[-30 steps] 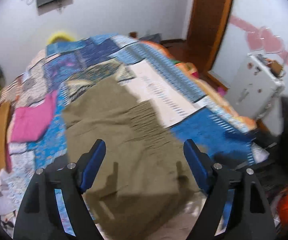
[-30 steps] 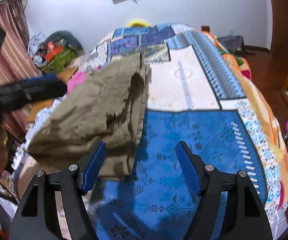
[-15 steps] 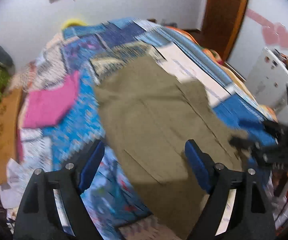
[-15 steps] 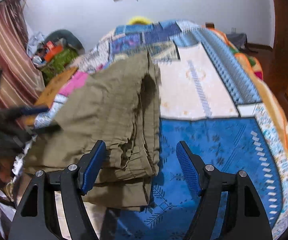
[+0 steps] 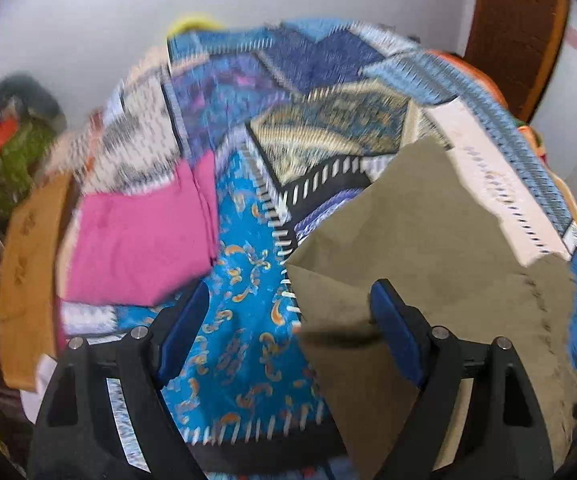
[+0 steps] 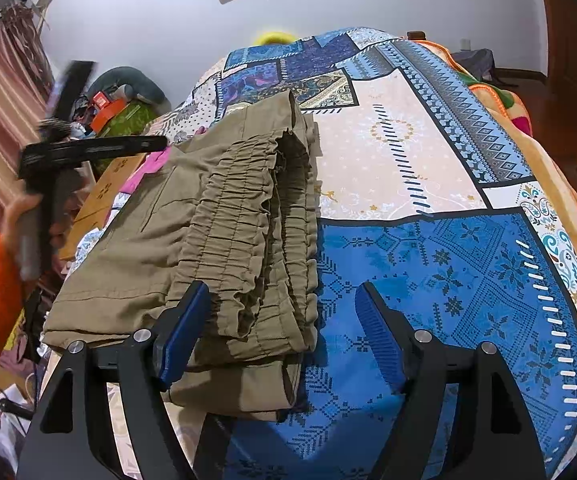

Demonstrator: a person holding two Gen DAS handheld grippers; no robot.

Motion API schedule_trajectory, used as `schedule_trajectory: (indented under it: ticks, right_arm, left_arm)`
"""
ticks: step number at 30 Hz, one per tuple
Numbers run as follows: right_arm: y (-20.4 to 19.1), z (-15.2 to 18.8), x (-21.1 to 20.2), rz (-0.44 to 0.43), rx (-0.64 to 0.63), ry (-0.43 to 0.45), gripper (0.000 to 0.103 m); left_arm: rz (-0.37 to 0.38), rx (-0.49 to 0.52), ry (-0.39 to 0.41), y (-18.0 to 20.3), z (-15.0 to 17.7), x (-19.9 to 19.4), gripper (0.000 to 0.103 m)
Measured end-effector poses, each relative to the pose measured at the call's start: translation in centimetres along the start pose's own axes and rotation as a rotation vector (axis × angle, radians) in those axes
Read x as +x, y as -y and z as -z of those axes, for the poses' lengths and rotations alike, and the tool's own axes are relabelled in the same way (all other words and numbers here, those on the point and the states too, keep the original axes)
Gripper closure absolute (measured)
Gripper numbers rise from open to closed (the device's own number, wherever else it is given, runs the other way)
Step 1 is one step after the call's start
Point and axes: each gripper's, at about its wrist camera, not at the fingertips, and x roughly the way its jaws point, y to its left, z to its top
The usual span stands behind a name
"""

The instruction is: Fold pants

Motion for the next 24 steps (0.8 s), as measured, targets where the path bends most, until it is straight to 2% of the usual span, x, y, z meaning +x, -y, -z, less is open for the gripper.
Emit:
schedule_trajectory:
  ticks: [2,4,5,8,13,17,21,24]
  right_arm:
    - [0.1,-0.1,0.0,-0.004,0.0,-0.002,0.03]
    - [0.3,-0.4,0.1,-0.016,0.011,-0.021,0.03]
    - [0.4,-0.6,0.1,-0.023,0.019,-0.027,0.03]
    - [0.5,-1.2,-0.4,-0.021,0.023,-0.018,0.03]
    - [0.5,-1.6,-1.1,0.026,-0.006,0.002,0.03]
    - [0.3,-1.2,-1.6,0.031,-0.014,0.005,0.03]
    - [-0.3,-0.5,-2.1,0.034,-0.031,-0.003,0.03]
    - [-0.9,0.0,-2.7,0.032,-0.043,-0.002,0.03]
  left_arm:
    - [-0.035,0.001,-0.039,-0.3,0.1,2.2,0.019]
    - [-0.069,0.011,-0.021,-0.6,0.5,3.4,0.003]
    - [-0.09,0.006,0.008,-1.0,0.7,3.4,0.001]
    - [-0.092,-0.017,0.01,-1.5,1.2,3.4,0.001]
    - [-0.193,0.005,0.006,-1.8,2.7,2.4,0.001]
    - [-0.204,-0.054,-0.031,-3.5,5.1,1.2,0.0]
    - [-0.225,-0.11,-0.059,-5.1,8.5,-0.8,0.001]
    - [-0.214,-0.152,-0.08,-6.0,11.3,-2.6,0.0]
